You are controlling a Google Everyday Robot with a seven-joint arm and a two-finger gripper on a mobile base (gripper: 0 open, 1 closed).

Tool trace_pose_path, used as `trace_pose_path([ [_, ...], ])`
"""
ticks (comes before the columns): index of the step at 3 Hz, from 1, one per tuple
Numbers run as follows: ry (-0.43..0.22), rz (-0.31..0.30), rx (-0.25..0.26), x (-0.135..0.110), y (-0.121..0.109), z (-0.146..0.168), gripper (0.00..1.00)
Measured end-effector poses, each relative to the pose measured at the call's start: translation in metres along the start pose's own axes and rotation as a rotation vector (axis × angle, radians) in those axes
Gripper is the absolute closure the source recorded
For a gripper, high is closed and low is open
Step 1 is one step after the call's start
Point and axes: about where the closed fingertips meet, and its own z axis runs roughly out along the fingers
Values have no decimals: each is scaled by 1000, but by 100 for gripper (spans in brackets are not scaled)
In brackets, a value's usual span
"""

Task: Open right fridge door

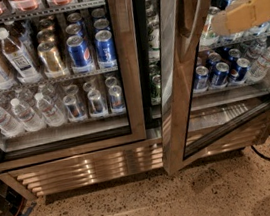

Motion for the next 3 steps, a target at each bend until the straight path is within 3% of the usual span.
trace_pose_path([
  [2,11,21,-24,5,0,2,21],
  [3,16,20,-50,1,3,4,28],
])
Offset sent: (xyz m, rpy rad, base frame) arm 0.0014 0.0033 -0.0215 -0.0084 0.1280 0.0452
